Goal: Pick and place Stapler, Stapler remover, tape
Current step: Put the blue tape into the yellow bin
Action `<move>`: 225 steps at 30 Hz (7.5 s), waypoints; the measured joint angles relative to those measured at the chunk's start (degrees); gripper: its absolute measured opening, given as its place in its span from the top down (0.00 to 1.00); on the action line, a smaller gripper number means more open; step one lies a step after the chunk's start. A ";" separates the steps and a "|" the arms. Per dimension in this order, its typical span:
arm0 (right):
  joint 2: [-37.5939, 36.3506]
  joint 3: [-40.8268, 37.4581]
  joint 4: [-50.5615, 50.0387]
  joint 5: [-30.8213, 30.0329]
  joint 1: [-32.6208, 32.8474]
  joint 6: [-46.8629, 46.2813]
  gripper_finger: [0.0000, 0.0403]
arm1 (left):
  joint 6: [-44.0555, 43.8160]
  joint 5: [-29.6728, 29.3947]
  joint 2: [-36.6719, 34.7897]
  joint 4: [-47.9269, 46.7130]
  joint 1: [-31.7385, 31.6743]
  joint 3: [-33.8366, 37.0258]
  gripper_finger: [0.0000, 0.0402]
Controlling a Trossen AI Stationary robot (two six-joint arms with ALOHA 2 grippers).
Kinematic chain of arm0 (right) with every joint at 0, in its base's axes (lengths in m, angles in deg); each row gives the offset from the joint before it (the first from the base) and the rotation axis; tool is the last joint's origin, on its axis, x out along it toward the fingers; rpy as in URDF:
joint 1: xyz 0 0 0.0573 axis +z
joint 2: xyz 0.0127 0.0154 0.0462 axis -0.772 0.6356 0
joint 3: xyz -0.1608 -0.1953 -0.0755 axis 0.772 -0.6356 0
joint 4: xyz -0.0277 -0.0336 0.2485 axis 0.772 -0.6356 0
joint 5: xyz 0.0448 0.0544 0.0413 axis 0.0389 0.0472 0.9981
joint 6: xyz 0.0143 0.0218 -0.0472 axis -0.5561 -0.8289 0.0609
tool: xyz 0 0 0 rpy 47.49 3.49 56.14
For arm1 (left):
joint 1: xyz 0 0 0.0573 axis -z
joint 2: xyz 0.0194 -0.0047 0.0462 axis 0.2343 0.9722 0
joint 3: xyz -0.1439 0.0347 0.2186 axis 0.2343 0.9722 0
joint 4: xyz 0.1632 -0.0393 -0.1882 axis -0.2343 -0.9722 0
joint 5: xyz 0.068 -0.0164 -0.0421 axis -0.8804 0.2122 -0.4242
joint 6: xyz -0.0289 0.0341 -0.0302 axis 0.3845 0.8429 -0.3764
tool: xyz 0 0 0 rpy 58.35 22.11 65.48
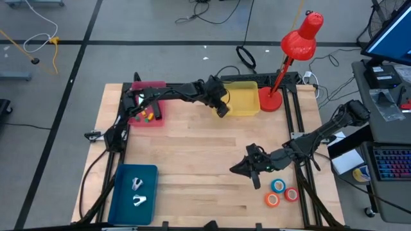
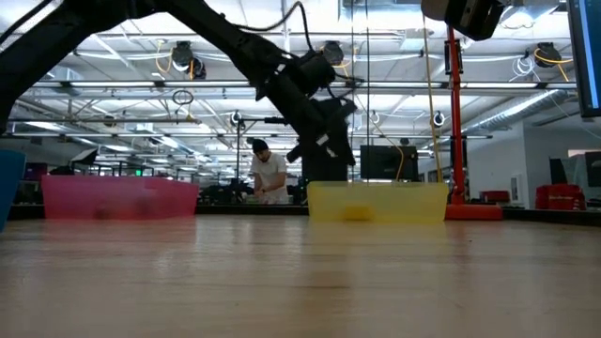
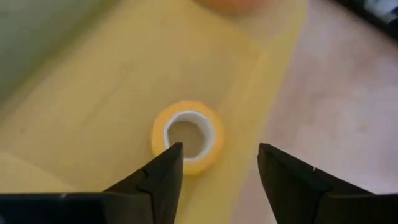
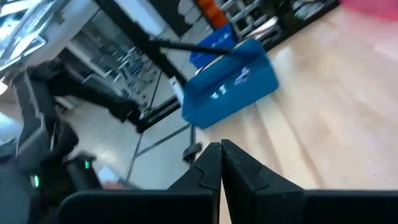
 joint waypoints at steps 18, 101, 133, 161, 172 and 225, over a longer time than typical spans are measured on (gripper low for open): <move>-12.24 -0.02 -38.94 18.83 6.74 -58.55 0.99 | 0.37 5.25 -17.32 -5.56 7.38 -0.02 0.47; 10.16 -0.02 -60.61 26.72 21.29 -84.76 0.58 | 1.81 0.64 -17.78 -6.39 24.30 0.00 0.47; 9.52 -10.51 -49.77 28.02 21.18 -86.58 0.69 | 2.62 0.64 -17.76 -5.98 24.85 0.00 0.47; -11.85 -10.80 -26.70 -42.50 13.37 -54.20 0.92 | 2.70 9.77 -17.76 2.03 25.53 0.02 0.47; -12.07 -10.78 5.20 -41.39 3.56 -11.88 0.92 | -1.22 12.71 -17.76 6.37 25.46 0.02 0.47; -5.99 -10.69 12.16 -29.50 -3.74 -13.65 0.92 | -6.19 7.53 -17.76 6.24 24.25 0.04 0.48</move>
